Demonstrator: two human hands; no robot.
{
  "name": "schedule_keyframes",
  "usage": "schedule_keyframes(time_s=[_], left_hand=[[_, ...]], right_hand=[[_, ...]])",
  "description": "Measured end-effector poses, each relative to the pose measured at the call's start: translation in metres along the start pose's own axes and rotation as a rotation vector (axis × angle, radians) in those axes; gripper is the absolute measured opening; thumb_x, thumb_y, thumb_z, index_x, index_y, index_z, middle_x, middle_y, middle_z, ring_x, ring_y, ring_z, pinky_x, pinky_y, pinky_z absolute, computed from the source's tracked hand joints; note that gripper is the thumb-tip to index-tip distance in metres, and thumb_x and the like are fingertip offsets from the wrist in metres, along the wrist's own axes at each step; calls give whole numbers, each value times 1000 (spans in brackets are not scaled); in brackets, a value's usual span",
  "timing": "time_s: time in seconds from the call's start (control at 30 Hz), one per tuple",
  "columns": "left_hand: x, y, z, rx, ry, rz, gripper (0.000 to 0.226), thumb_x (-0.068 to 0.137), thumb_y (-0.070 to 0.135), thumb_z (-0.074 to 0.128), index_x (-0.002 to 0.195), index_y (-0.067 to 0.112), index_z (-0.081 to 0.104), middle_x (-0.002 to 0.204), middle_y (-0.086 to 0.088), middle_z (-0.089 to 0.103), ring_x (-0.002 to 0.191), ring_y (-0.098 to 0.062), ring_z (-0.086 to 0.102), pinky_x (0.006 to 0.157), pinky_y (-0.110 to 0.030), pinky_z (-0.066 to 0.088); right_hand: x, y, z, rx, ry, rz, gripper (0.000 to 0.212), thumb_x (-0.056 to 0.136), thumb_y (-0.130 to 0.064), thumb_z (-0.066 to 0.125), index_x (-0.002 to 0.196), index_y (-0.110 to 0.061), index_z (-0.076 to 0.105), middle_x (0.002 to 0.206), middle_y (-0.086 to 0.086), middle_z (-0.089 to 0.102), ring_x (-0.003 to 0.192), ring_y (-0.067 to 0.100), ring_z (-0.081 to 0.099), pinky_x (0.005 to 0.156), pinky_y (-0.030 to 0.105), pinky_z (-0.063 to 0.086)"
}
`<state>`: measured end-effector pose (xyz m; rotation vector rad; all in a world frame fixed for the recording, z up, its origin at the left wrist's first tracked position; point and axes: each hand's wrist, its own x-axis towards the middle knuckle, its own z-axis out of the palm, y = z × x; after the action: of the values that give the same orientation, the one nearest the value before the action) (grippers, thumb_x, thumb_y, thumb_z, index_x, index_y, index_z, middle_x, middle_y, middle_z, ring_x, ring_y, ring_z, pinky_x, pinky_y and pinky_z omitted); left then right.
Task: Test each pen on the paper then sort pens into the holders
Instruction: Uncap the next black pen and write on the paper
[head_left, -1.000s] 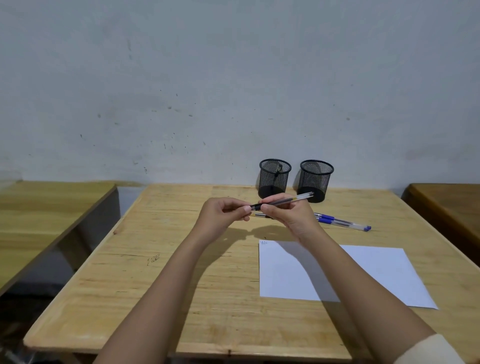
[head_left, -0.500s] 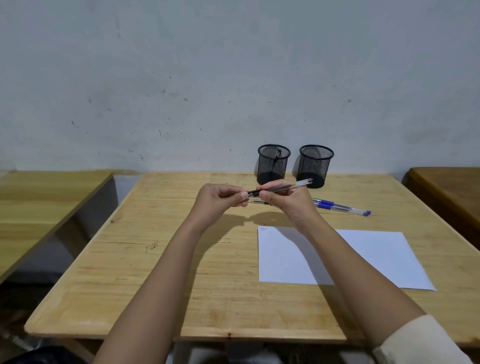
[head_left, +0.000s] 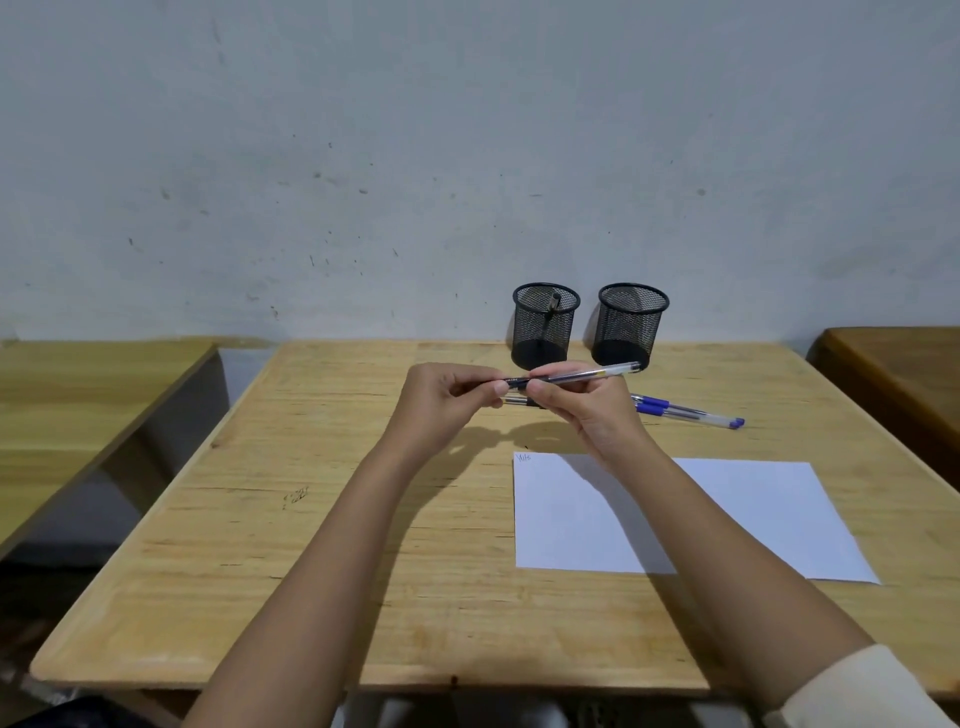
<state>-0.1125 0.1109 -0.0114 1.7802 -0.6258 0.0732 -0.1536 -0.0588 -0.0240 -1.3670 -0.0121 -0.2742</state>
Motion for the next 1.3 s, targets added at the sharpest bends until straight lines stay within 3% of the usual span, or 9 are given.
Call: schedule_keyframes(time_s=[0.1,0.23,0.37,0.5,0.67,0.93,1.03,1.2,1.3], left_hand=[[0,-4,-20,-89,99,-70,16,84,5,66,99,1,70,68,10,72,64,0,68,69,-13,54],[-20,-30,-108,-45,344,-224,10,84,12,66,90,8,72,73,2,74,71,-3,70,78,-13,54],[-18,-36,-82,80,219,-266,8,81,7,69,88,11,72,68,10,71,65,4,65,64,-2,46],[-20,-57,-34,34,115,-308,8,79,6,72,76,13,74,74,5,72,78,-12,66,76,-18,50],[-18,-70,-28,275,87,-207,9,81,14,71,89,13,74,82,10,67,81,0,60,69,-4,40],[-17,-66,-26,379,73,-185,18,85,16,66,101,12,72,93,-1,65,89,-14,57,69,-11,38],[-19,-63,-28,425,28,-188,27,88,20,62,114,10,67,103,-3,63,99,-19,57,78,-18,40],[-30,-49,-25,451,12,-168,40,92,25,57,127,6,56,129,-5,55,119,-18,50,95,-21,34],[-43,-36,-8,370,-54,-126,38,92,26,57,126,10,58,130,-2,56,121,-13,49,98,-22,35]], right_hand=[[4,-12,-16,-132,62,-72,16,70,-5,74,86,-7,70,71,-3,71,70,5,64,64,14,50],[-2,-43,-90,179,303,-127,30,44,-15,81,73,-13,71,70,-4,73,72,7,69,70,12,52],[-1,-30,-78,-12,268,-100,18,56,-8,80,71,-16,72,71,-4,73,73,10,67,68,13,52],[-3,-8,-53,-222,254,-53,17,67,2,77,73,-11,68,63,-8,70,62,3,63,60,12,48],[-8,5,-45,-214,273,13,16,74,-2,73,70,-8,59,67,5,62,58,7,58,59,13,48],[-11,9,-22,-197,188,51,7,77,-2,70,84,-4,69,78,8,68,70,11,64,69,16,54],[-11,9,-14,-292,223,57,10,73,-1,73,79,-6,68,76,7,67,69,12,63,72,24,54],[-14,9,-3,-286,213,48,17,73,4,70,70,-5,56,62,8,59,49,11,56,53,20,49],[-19,13,2,-273,205,52,14,74,3,69,72,-1,55,65,12,60,57,16,58,59,23,52]])
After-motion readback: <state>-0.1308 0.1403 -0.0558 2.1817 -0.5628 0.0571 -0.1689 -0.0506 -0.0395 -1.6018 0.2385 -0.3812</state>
